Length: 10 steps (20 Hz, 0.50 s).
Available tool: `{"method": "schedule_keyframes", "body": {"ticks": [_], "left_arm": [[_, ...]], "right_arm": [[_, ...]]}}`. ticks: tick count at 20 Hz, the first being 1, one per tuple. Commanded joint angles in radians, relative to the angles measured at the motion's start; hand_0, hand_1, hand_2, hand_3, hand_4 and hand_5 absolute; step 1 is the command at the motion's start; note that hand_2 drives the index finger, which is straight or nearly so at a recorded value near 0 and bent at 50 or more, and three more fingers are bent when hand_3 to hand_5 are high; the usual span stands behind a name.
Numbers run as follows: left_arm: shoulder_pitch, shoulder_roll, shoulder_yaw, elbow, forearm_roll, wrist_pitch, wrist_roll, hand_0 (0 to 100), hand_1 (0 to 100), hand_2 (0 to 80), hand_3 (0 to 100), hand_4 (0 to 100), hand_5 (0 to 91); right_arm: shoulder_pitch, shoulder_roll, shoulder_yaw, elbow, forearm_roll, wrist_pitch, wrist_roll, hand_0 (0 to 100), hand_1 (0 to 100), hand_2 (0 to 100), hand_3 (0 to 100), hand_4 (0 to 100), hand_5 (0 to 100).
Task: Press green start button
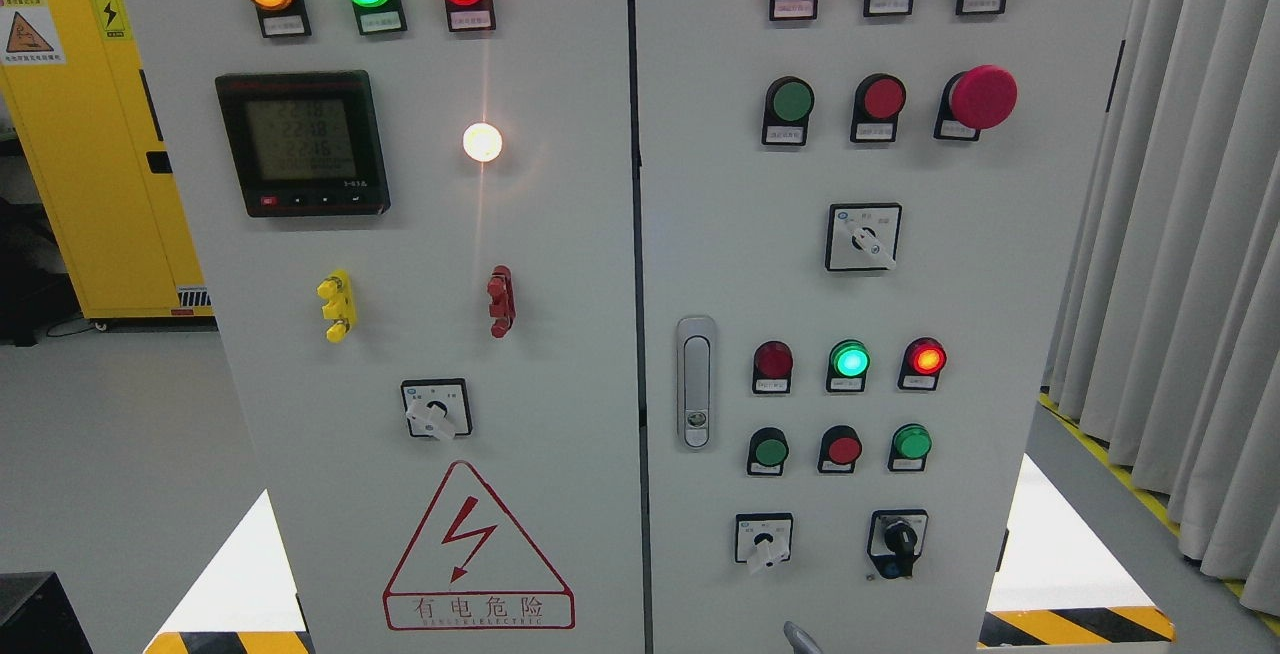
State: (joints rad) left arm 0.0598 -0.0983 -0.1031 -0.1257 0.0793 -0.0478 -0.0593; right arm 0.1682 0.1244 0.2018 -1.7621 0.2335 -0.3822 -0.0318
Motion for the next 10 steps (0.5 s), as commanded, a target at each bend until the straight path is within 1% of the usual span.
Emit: {"method": "schedule_keyframes", "body": {"ticks": [1, 6, 10], "left_arm": [[0.0, 0.0, 0.0, 0.0, 0.0, 0.0, 0.0, 12, 56, 0.0, 0, 0, 0.0], [0.0, 0.0, 0.0, 0.0, 0.0, 0.0, 0.0, 12, 56, 0.0, 0, 0, 0.0], [0.0, 0.0, 0.0, 0.0, -0.001, 0.0, 0.0, 12, 56, 0.0, 0, 0, 0.0]], "right_arm": [[0.001, 0.001, -0.009, -0.01, 0.001, -0.003, -0.005, 40, 71, 0, 0, 1, 0], [0.017, 0.001, -0.009, -0.02, 0.001, -0.009, -0.007, 42, 71, 0, 0, 1, 0], [0.02, 0.001, -0.009, -0.02, 0.001, -0.01, -0.017, 42, 71, 0, 0, 1, 0]]}}
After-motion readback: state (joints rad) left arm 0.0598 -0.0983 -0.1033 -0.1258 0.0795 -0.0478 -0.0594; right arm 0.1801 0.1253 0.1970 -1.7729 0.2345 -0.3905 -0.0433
